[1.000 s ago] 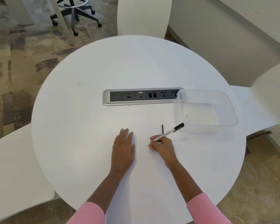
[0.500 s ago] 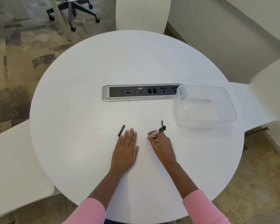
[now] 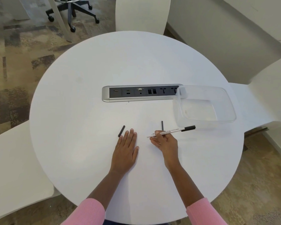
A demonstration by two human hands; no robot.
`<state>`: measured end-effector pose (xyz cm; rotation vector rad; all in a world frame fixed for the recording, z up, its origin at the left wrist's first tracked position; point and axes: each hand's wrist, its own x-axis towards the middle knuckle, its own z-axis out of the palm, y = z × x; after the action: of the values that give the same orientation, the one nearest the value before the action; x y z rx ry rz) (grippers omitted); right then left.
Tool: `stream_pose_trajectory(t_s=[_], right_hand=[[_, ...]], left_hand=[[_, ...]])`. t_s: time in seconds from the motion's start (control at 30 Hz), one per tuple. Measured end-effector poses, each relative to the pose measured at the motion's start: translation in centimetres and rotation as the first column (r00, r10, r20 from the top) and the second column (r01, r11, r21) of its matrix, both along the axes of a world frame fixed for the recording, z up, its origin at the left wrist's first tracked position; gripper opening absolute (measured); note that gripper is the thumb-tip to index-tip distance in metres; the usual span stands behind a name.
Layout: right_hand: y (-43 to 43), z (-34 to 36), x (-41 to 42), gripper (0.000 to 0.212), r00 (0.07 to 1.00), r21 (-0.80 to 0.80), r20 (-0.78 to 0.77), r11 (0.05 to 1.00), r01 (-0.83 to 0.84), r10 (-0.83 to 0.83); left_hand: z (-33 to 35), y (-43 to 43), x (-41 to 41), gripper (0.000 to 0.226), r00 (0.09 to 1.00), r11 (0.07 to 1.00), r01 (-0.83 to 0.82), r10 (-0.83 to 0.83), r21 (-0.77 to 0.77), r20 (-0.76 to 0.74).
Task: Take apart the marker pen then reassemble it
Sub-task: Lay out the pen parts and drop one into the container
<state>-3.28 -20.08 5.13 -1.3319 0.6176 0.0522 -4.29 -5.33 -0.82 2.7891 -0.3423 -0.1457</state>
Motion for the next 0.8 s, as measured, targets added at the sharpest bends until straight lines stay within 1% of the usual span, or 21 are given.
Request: stream_pose_trajectory(t_s=[0.1,0.17,0.23,0.3,0.37,0.4,0.43,0.47,0.5,0.53,0.57,0.6,0.63,0.67,0.7,0.77,0.8], right_hand=[[-0.4,0.9,-0.3,0.009,0.998,0.268,-0.024,0.962,0.055,-0.05],[-0.7,1.4,-0.6,0.011,0.996,0.412,-0.025,0.907,0.087,-0.084],[-0.8,1.7,-0.6,0.016,0.993,0.521,-0.036,0.845,0.117,-0.115],[-0.8,1.9,-0.6,0.02,0.991,0.582,-0.056,0.802,0.132,-0.123],[-0.8,1.9,-0.7,0.02,0.991,0.601,-0.062,0.789,0.129,-0.116],[-0.7,1.8,-0.7,0.018,0.993,0.596,-0.054,0.794,0.119,-0.108],[-0.7,1.6,-0.7,0.016,0.994,0.574,-0.042,0.812,0.106,-0.1],[-0.6,1.4,-0.7,0.014,0.996,0.519,-0.028,0.85,0.089,-0.087],[-0.5,1.2,-0.7,0.012,0.998,0.422,-0.016,0.904,0.067,-0.067],[-0.3,1.0,-0.7,0.01,0.999,0.296,-0.003,0.955,0.037,-0.038],[-0.3,0.8,-0.6,0.011,1.0,0.154,0.014,0.988,0.0,-0.002],[-0.2,0.7,-0.6,0.012,0.999,0.017,0.03,0.999,-0.043,0.043],[-0.1,0.7,-0.6,0.011,0.994,-0.118,0.043,0.989,-0.094,0.1],[0.1,0.9,-0.7,0.007,0.985,-0.238,0.059,0.96,-0.144,0.162],[0.2,1.0,-0.9,0.006,0.973,-0.35,0.088,0.921,-0.172,0.215],[0.3,1.8,-1.2,0.013,0.937,-0.535,0.21,0.835,-0.129,0.28],[0.4,2.1,-1.3,0.014,0.909,-0.588,0.286,0.804,-0.084,0.304]], left_hand=[[0.0,0.1,0.0,0.051,1.0,0.999,-0.002,0.003,-0.038,0.008],[-0.1,0.1,0.1,0.047,1.0,0.998,-0.003,0.004,-0.067,0.016],[-0.2,0.1,0.1,0.045,1.0,0.991,-0.016,0.017,-0.134,0.006],[-0.3,0.1,0.3,0.045,1.0,0.982,-0.028,0.026,-0.185,-0.015],[-0.3,0.1,0.5,0.043,0.999,0.972,-0.041,0.032,-0.232,-0.04],[-0.1,0.0,0.4,0.042,0.996,0.951,-0.076,0.061,-0.301,-0.061],[0.4,-0.2,0.4,0.04,0.988,0.904,-0.146,0.116,-0.403,-0.099],[1.0,-0.5,0.3,0.037,0.97,0.82,-0.24,0.182,-0.519,-0.16],[1.6,-0.8,0.4,0.033,0.938,0.697,-0.345,0.235,-0.629,-0.254],[2.3,-1.2,0.5,0.029,0.889,0.532,-0.457,0.251,-0.713,-0.383],[3.0,-1.7,0.8,0.029,0.824,0.342,-0.566,0.21,-0.75,-0.526],[3.5,-2.1,1.2,0.032,0.752,0.171,-0.659,0.128,-0.733,-0.647],[3.8,-2.5,1.6,0.036,0.679,0.048,-0.734,0.035,-0.677,-0.734],[4.0,-2.8,2.1,0.039,0.611,-0.035,-0.791,-0.055,-0.61,-0.79],[4.1,-2.9,2.3,0.04,0.552,-0.093,-0.834,-0.137,-0.544,-0.822],[4.6,-3.0,2.5,0.041,0.47,-0.165,-0.882,-0.26,-0.44,-0.844],[4.6,-3.0,2.5,0.042,0.448,-0.194,-0.893,-0.289,-0.406,-0.846]])
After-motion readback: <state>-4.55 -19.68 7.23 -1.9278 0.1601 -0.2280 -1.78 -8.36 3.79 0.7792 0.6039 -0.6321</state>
